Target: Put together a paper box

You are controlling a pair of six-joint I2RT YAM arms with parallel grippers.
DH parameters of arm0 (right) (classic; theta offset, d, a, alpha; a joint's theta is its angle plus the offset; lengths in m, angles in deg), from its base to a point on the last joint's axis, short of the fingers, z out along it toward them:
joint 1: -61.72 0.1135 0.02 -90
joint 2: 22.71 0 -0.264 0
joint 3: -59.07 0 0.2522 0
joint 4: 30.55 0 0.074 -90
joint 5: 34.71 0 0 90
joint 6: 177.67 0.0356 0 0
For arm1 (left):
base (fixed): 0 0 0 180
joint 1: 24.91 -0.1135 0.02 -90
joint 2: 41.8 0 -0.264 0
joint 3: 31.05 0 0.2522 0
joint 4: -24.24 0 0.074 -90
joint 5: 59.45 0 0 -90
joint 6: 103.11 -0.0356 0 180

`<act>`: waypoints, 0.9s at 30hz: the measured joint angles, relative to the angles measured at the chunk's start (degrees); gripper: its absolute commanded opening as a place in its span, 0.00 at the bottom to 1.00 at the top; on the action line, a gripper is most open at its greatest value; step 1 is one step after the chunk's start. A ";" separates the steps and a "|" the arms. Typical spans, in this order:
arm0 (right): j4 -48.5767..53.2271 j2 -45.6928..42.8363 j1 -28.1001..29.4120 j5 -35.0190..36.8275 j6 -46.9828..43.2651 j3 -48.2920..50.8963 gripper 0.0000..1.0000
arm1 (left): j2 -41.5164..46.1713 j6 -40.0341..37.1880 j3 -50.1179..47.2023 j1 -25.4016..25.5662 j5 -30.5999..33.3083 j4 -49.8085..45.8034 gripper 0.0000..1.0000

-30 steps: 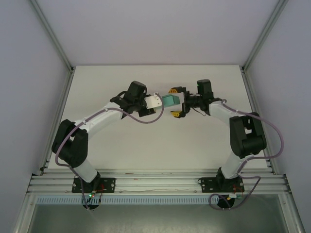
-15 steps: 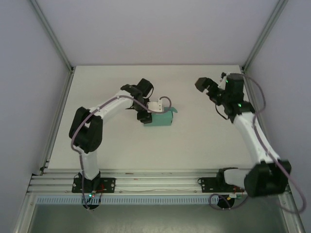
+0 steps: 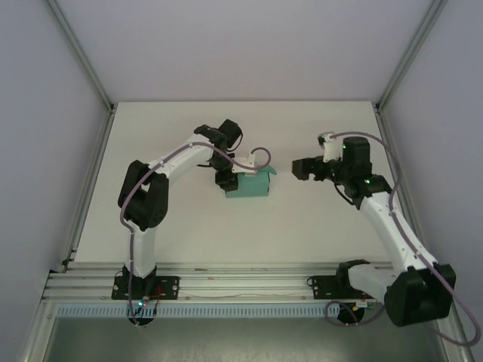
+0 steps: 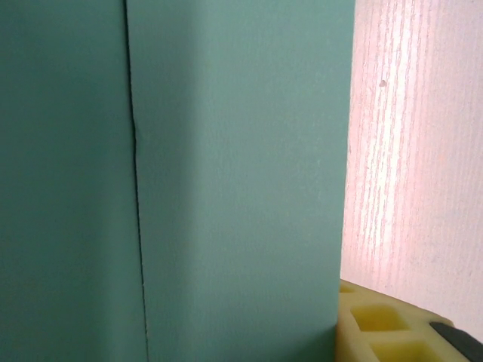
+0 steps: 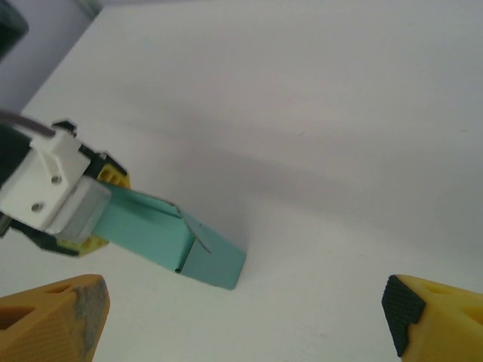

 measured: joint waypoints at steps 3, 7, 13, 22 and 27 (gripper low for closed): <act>2.67 6.51 3.56 -0.17 -3.41 -4.20 0.83 | 0.00 0.00 0.04 0.00 -0.31 -0.24 0.45; 5.62 14.67 7.19 -0.24 -7.87 -9.27 0.74 | -0.02 0.00 0.04 0.00 -1.03 -0.50 0.45; 11.78 24.61 9.88 -0.50 -13.86 -16.28 0.48 | -0.04 0.07 0.04 0.00 -1.20 -0.63 0.44; 17.70 29.46 13.14 0.20 -17.84 -21.20 0.33 | -0.11 0.28 0.07 0.00 -1.27 -0.61 0.44; 17.40 29.46 13.88 2.19 -17.18 -21.20 0.27 | -0.15 0.55 0.15 0.00 -1.25 -0.63 0.44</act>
